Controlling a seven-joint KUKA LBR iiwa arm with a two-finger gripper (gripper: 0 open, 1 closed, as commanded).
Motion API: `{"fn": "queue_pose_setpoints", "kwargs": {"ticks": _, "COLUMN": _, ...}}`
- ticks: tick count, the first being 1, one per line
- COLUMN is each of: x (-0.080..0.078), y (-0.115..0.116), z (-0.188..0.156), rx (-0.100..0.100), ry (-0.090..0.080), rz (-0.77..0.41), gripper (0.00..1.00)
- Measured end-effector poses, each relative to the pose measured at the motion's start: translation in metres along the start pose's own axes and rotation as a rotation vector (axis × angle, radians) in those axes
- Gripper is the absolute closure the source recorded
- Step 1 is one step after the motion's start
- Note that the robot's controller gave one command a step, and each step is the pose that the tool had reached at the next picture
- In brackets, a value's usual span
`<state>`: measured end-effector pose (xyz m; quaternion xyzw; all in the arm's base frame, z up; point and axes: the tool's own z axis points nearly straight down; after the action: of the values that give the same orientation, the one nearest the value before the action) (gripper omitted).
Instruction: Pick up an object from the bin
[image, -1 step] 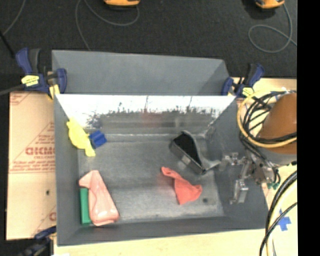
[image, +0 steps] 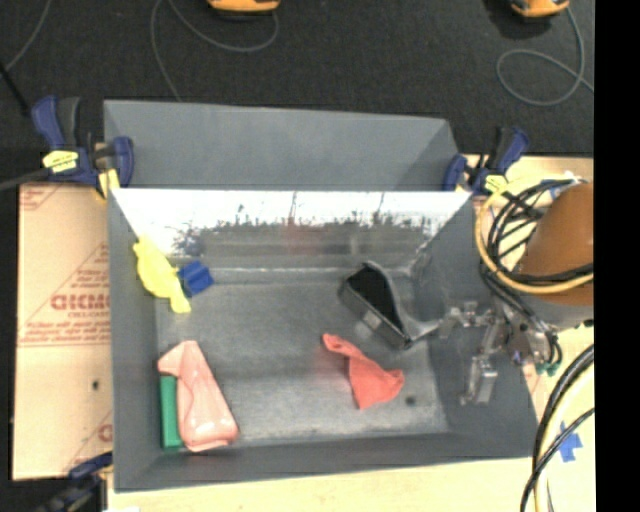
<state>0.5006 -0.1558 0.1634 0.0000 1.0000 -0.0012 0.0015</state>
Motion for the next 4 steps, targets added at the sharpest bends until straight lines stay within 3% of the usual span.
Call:
{"fn": "queue_pose_setpoints", "kwargs": {"ticks": 1, "x": 0.004, "y": 0.028, "z": 0.046, "rx": 0.003, "ry": -0.004, "rz": -0.049, "gripper": 0.0}}
{"fn": "queue_pose_setpoints", "kwargs": {"ticks": 2, "x": 0.006, "y": 0.04, "z": 0.077, "rx": -0.005, "ry": 0.009, "rz": 0.035, "gripper": 0.0}}
{"fn": "queue_pose_setpoints", "kwargs": {"ticks": 3, "x": -0.003, "y": 0.055, "z": 0.083, "rx": -0.002, "ry": 0.007, "rz": 0.285, "gripper": 0.0}}
{"fn": "queue_pose_setpoints", "kwargs": {"ticks": 4, "x": -0.027, "y": 0.082, "z": 0.092, "rx": -0.002, "ry": 0.0, "rz": -0.257, "gripper": 1.0}}
